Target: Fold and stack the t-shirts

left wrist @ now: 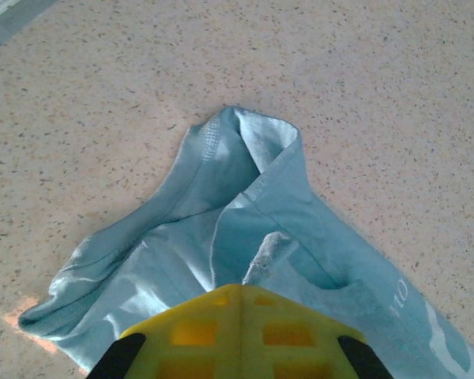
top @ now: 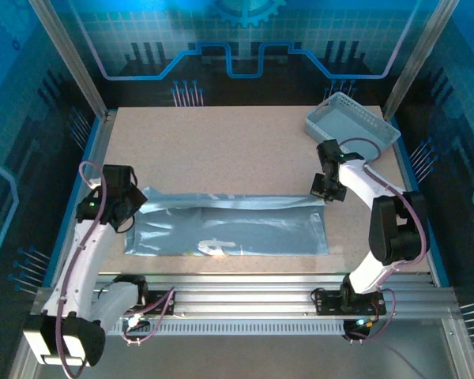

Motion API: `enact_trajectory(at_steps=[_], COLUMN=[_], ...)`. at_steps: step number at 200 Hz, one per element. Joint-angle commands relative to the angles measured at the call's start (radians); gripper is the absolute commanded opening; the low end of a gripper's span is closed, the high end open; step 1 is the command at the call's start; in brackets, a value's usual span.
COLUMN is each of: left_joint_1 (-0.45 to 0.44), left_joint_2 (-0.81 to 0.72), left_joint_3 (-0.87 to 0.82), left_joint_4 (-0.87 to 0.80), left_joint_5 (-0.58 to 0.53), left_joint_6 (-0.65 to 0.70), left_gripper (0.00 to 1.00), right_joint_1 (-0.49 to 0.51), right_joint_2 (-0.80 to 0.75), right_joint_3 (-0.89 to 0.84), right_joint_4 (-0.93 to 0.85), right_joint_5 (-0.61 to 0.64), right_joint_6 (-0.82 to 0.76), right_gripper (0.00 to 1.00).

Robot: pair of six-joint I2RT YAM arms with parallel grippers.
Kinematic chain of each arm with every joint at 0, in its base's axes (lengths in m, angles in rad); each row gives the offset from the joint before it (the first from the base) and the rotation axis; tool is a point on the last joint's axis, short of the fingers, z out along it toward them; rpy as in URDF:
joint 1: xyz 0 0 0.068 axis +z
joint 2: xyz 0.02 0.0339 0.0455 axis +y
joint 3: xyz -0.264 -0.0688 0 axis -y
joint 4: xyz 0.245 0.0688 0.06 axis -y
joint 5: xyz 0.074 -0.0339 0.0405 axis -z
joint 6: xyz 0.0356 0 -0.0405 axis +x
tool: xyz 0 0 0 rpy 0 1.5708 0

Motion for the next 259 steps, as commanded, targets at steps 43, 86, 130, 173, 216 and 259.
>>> enact_trajectory(at_steps=[43,86,130,173,216,259], left_joint_1=[0.001,0.001,0.001,0.001,0.000,0.001], left_joint_2=[-0.064,-0.073,-0.073,-0.075,-0.080,-0.079], left_joint_3=[-0.088,-0.134,-0.162,-0.182,-0.190,-0.210], left_joint_4=[-0.115,-0.186,-0.208,-0.217,-0.228,-0.258], left_joint_5=[-0.038,-0.023,-0.010,0.017,0.047,0.056], left_joint_6=[-0.120,-0.175,-0.178,-0.194,-0.239,-0.310], left_gripper=[0.00,0.00,0.00,0.00,0.00,0.00], right_joint_1=[0.021,0.024,0.020,0.025,0.033,0.012], right_joint_2=[-0.045,-0.058,-0.097,-0.147,-0.101,0.036], right_joint_3=[-0.057,-0.106,-0.122,-0.095,-0.077,-0.022], right_joint_4=[-0.034,-0.047,-0.069,-0.085,-0.060,-0.064], right_joint_5=[-0.005,-0.006,0.029,0.012,-0.036,-0.086], right_joint_6=[0.029,0.043,0.069,0.093,0.120,0.114], right_gripper=[0.00,0.00,0.28,0.32,0.36,0.41])
